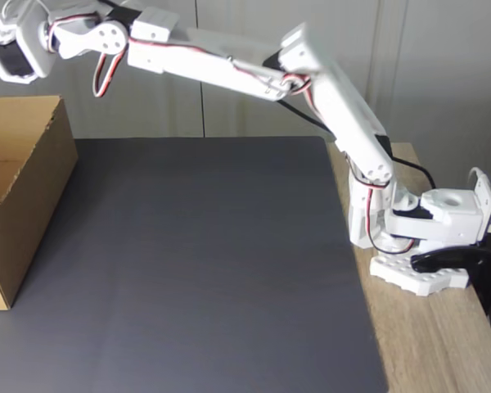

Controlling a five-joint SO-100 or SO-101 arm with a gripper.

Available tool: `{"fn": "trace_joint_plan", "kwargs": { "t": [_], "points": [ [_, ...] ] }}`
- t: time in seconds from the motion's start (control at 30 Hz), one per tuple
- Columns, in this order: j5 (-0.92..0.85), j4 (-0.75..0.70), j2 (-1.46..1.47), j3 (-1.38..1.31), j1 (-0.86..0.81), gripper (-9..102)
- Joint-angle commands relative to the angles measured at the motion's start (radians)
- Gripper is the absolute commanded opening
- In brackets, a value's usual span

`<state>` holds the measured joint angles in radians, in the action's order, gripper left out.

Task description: Grasp a ball and put it in the box.

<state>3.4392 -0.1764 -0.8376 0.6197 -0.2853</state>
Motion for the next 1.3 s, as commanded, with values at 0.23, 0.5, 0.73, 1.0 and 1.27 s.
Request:
{"fn": "trace_joint_plan", "kwargs": {
  "t": [0.23,0.5,0.73,1.0,1.27],
  "points": [
    [0.003,-0.018,0.058,-0.147,-0.006,29],
    [0.008,-0.017,0.069,-0.147,-0.008,34],
    [0.012,-0.041,0.057,-0.147,-0.009,33],
    [0.02,-0.333,-0.031,-0.147,-0.034,15],
    [0.094,-0.643,-0.146,-0.147,-0.066,0]
  ]
}}
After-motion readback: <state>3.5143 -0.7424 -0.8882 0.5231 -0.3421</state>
